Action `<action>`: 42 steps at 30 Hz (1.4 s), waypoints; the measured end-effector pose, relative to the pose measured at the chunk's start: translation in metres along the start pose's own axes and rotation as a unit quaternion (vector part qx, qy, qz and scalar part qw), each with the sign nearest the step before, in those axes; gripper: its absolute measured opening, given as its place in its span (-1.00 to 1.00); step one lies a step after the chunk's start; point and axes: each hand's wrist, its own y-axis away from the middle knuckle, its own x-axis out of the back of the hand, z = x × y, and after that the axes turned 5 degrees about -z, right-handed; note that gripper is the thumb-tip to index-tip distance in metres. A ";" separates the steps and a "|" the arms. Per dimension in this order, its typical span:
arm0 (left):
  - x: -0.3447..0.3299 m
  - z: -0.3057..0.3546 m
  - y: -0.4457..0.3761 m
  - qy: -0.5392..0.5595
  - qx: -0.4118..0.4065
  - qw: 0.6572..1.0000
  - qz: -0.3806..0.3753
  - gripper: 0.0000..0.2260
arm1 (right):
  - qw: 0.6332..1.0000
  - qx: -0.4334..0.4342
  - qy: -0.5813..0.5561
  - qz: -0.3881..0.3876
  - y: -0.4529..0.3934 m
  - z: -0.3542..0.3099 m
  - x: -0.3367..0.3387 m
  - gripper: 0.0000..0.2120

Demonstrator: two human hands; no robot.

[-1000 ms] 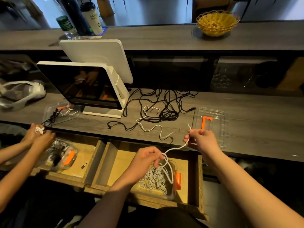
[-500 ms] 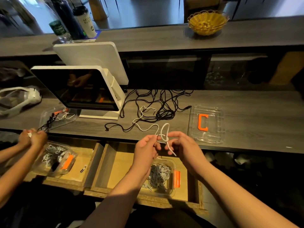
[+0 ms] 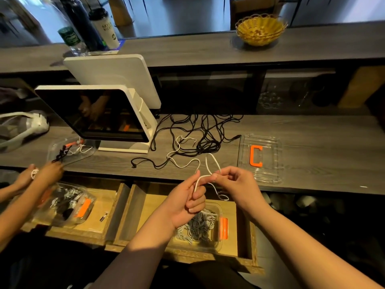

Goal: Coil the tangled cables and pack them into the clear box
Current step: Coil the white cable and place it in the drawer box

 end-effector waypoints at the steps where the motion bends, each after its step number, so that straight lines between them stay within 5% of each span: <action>1: 0.002 0.000 0.001 0.016 0.007 1.000 -0.014 -0.66 | 1.000 -0.003 -0.012 -0.005 0.000 0.000 0.000 -0.89; 14: -0.006 -0.002 0.002 -0.108 -0.099 0.977 0.155 -0.83 | 0.995 -0.024 0.093 0.017 -0.011 0.005 -0.004 -0.83; 18: 0.000 -0.004 0.001 -0.227 -0.146 0.941 0.206 -0.84 | 0.996 -0.018 0.092 -0.010 -0.010 0.002 -0.007 -0.92; 24: 0.003 -0.016 -0.003 -0.361 -0.132 0.899 0.210 -0.91 | 0.999 0.021 0.031 -0.024 -0.006 -0.005 -0.010 -0.80; 27: 0.013 -0.022 -0.005 -0.435 -0.153 0.843 0.275 -0.96 | 0.999 0.035 -0.001 -0.022 -0.005 -0.008 -0.009 -0.75; 33: 0.022 -0.014 0.001 -0.412 -0.201 0.813 0.359 -0.82 | 0.998 0.017 0.054 0.018 -0.008 -0.003 0.001 -0.70; 38: 0.018 -0.003 0.007 -0.404 -0.245 0.816 0.332 -0.76 | 0.989 -0.032 0.123 0.070 -0.014 0.015 0.018 -0.74; 42: 0.018 -0.004 0.010 -0.515 -0.255 0.749 0.331 -0.77 | 0.989 -0.061 0.113 0.071 -0.015 0.017 0.018 -0.83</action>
